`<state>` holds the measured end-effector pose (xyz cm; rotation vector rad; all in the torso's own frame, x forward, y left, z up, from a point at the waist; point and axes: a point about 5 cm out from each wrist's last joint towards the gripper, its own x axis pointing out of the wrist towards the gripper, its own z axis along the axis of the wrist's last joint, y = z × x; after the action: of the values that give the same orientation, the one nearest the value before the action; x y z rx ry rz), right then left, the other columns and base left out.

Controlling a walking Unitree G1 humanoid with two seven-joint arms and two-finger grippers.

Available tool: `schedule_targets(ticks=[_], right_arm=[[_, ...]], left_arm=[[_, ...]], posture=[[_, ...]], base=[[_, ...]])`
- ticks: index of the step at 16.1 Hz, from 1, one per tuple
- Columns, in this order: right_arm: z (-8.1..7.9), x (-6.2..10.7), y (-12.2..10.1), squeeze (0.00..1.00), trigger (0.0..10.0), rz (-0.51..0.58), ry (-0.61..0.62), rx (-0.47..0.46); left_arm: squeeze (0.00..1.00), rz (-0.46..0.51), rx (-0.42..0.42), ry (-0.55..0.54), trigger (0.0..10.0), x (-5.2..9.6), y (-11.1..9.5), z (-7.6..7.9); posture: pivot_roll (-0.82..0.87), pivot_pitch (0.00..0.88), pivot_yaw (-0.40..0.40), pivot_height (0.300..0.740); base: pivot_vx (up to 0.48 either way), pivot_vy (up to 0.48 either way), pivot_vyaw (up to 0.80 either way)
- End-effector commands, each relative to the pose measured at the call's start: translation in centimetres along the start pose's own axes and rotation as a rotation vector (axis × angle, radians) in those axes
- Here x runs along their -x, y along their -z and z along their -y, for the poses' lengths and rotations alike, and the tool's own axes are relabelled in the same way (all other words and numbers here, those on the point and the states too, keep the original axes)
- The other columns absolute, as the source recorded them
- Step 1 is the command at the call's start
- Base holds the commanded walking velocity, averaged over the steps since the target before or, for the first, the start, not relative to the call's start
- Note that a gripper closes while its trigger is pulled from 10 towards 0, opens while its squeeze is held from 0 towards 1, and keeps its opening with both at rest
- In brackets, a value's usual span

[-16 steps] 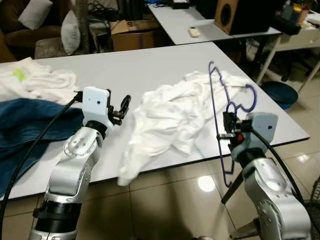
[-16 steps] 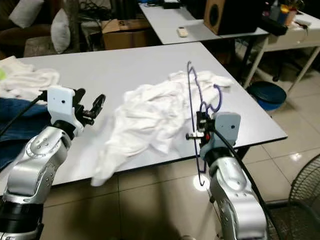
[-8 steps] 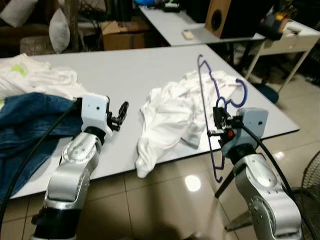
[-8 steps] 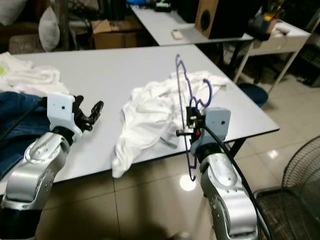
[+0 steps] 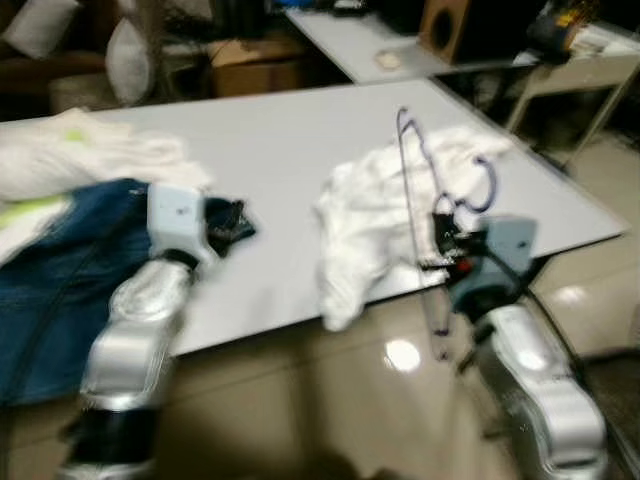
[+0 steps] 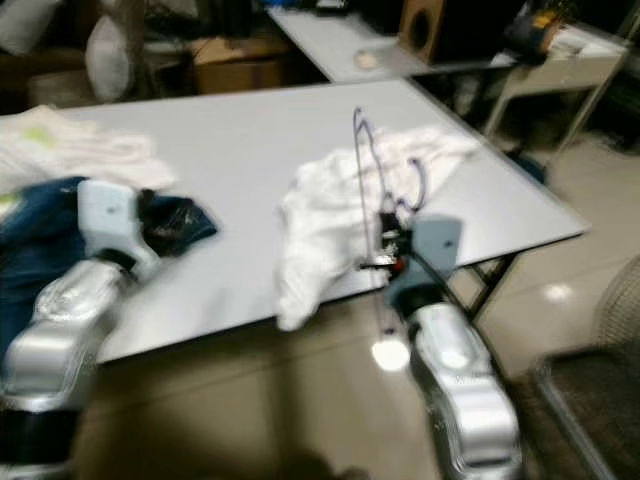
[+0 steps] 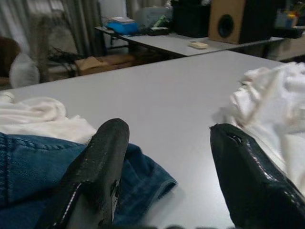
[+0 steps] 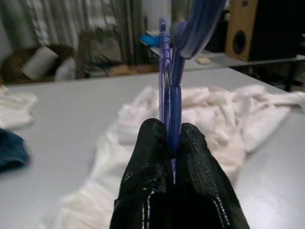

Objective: Hang hanger

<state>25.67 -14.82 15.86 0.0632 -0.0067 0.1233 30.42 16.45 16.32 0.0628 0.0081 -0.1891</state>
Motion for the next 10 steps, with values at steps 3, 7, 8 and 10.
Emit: schedule_targets(ticks=[3,7,8,10], right_arm=[[0.3,0.0,-0.5,0.0,10.0,0.039,0.022,-0.012],[-0.3,0.3,0.5,0.0,10.0,0.012,0.002,-0.015],[-0.5,0.4,0.7,0.0,10.0,0.003,-0.006,-0.013],[-0.6,0.6,1.1,0.0,10.0,-0.013,-0.011,-0.015]], left_arm=[[0.0,0.022,-0.008,0.02,10.0,-0.3,-0.3,0.4],[0.0,0.019,-0.017,0.031,10.0,-0.4,-0.1,0.6],[0.0,0.011,-0.025,0.035,10.0,-0.2,0.2,0.6],[0.0,-0.004,-0.034,0.03,10.0,0.2,0.7,0.4]], posture=[[-0.19,0.0,0.028,0.74],[-0.19,0.0,0.035,0.74],[-0.19,0.0,0.035,0.74],[-0.18,0.0,0.029,0.74]], base=[[0.0,0.351,0.0],[0.0,0.353,0.0],[0.0,0.352,0.0],[0.0,0.354,0.0]])
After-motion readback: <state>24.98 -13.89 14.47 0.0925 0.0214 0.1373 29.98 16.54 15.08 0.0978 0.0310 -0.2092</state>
